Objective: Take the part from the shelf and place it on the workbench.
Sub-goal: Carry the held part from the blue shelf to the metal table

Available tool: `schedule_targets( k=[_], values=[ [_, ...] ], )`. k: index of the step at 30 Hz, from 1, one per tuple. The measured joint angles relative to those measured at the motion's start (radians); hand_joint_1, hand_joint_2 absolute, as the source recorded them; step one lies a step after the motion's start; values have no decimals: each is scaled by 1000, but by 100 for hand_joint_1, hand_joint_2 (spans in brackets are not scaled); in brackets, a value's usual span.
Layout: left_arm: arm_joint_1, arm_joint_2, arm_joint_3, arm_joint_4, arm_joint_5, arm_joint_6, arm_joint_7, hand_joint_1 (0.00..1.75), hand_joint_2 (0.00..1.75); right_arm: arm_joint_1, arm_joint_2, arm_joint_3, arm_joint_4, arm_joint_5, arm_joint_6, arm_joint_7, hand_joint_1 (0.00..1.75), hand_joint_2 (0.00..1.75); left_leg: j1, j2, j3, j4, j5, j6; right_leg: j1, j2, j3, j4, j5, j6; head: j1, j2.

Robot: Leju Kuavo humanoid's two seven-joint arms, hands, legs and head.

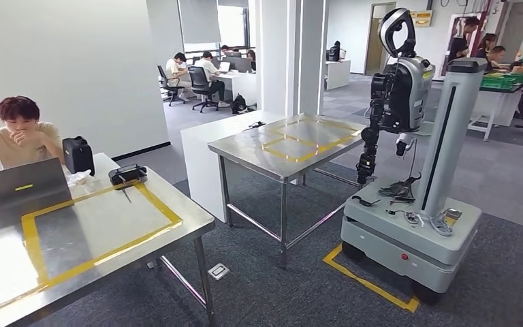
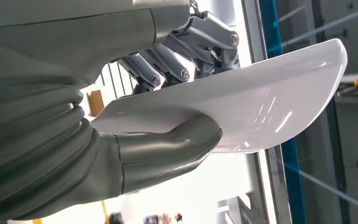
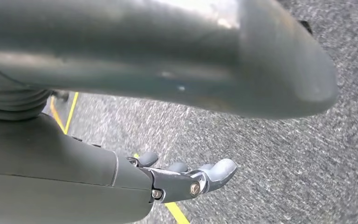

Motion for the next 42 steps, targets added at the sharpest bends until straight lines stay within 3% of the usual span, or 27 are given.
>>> schedule_targets(
  k=[1,2,4,6,9,11,13,15,16,17,18,20,22,24,25,26,28,29,30,31,33,35,36,37,39,40,42],
  values=[
    [-2,1,-2,2,-4,6,0,175,175,0,0,0,0,1,0,4,0,0,0,3,4,5,5,-1,0,-15,0,0,-1,0,0,0],
    [-4,3,-3,4,-6,11,1,175,175,-1,0,0,0,2,1,6,0,0,0,8,29,-32,28,-2,0,-29,1,1,-2,1,0,0],
    [-9,9,-4,5,-8,18,1,175,175,-2,0,0,0,5,3,5,0,0,-2,46,110,-169,81,1,2,-53,3,6,-6,7,0,0],
    [-18,14,-5,4,-9,23,2,175,175,-2,0,0,0,7,6,1,0,0,-6,74,159,-256,105,17,7,-74,5,13,-12,17,0,0],
    [-26,14,-8,4,-11,29,0,175,175,-5,0,4,0,12,8,-9,0,0,-5,46,155,-263,109,40,9,-97,11,17,-17,32,0,0],
    [-34,15,-11,2,-14,32,-4,175,175,-7,0,7,0,16,9,-14,0,0,1,24,153,-266,115,52,3,-52,-3,58,-48,46,1,0],
    [-42,15,-16,0,-14,33,-6,175,175,-5,0,8,0,17,9,-16,0,0,3,2,149,-267,121,60,-3,16,-59,179,-113,55,1,0],
    [-44,13,-22,0,-15,33,-6,175,175,-2,1,8,0,17,9,-15,0,0,3,-23,143,-265,123,62,-5,38,-119,300,-154,58,2,0],
    [-44,13,-23,0,-15,33,-7,175,175,-1,1,8,0,17,9,-15,0,0,3,-38,141,-264,125,62,-5,41,-128,313,-147,57,2,0],
    [-44,13,-24,0,-17,34,-8,175,175,0,1,8,0,18,9,-15,0,0,3,-52,140,-263,125,60,-6,44,-116,285,-121,55,2,0],
    [-45,12,-25,0,-20,34,-10,175,175,0,1,9,0,18,9,-15,0,0,4,-66,140,-261,127,58,-6,53,-88,223,-83,52,2,0],
    [-48,11,-28,0,-28,36,-12,175,175,-1,0,11,0,21,9,-14,0,0,4,-92,137,-260,129,50,-8,105,-23,82,-27,46,1,0],
    [-52,10,-31,0,-32,43,-13,175,175,-2,-1,16,0,24,9,-11,0,0,5,-117,129,-261,133,35,-6,136,3,22,-13,42,1,0],
    [-52,11,-31,-2,-29,55,-13,175,175,-4,-1,21,0,28,8,-4,0,0,9,-142,120,-266,139,19,-5,110,5,17,-10,34,1,0],
    [-50,11,-31,-4,-26,61,-14,175,175,-5,-1,22,0,31,8,0,0,0,8,-135,115,-262,136,14,-5,96,6,12,-7,27,1,0],
    [-49,12,-31,-6,-23,65,-15,175,175,-5,-1,23,0,34,8,3,0,0,6,-112,104,-243,123,11,-8,80,8,7,-3,19,0,0],
    [-48,12,-32,-9,-20,71,-17,175,175,-3,-3,24,0,38,8,7,0,0,1,-39,58,-142,60,7,-6,49,7,2,0,8,-2,0],
    [-48,12,-32,-9,-18,72,-16,175,175,-2,-3,24,0,39,8,8,0,0,1,-16,28,-74,24,5,-4,33,6,2,-1,6,-2,0],
    [-46,10,-33,-9,-16,73,-16,175,175,-1,-4,25,0,40,8,9,0,0,1,-4,4,-17,1,3,-2,16,5,2,-1,5,-2,0],
    [-44,9,-33,-9,-14,73,-16,175,175,-1,-4,25,0,40,8,9,0,0,2,0,-3,8,-4,2,0,0,4,3,-2,4,-2,0],
    [-42,6,-33,-9,-14,74,-16,175,175,-2,-4,25,0,39,8,11,0,0,1,10,40,-54,36,3,1,-31,5,4,-4,6,-2,0],
    [-42,2,-34,-10,-14,74,-15,175,175,-5,-4,25,0,36,6,14,0,0,-1,53,121,-193,88,10,4,-56,8,9,-9,13,-2,0],
    [-43,-1,-36,-10,-13,73,-14,175,175,-6,-4,25,0,33,5,15,0,0,-3,69,146,-236,101,18,6,-66,9,12,-12,18,-2,0],
    [-45,-4,-39,-8,-13,72,-12,175,175,-7,-4,25,0,31,4,17,0,0,-6,79,158,-260,107,26,8,-77,11,13,-15,23,-2,0],
    [-53,-9,-49,-3,-14,69,-8,175,175,-10,-4,24,0,24,1,18,0,0,-7,55,152,-259,111,39,10,-99,14,13,-17,33,-2,0],
    [-59,-11,-56,1,-17,67,-7,175,175,-13,-5,24,0,21,0,18,0,0,-4,44,150,-260,115,44,8,-89,15,18,-22,40,-2,0],
    [-81,-16,-77,12,-27,65,-5,175,175,-17,-5,23,0,9,-6,19,0,0,3,27,146,-265,122,56,4,-28,-6,71,-57,53,-1,0]
  ],
)
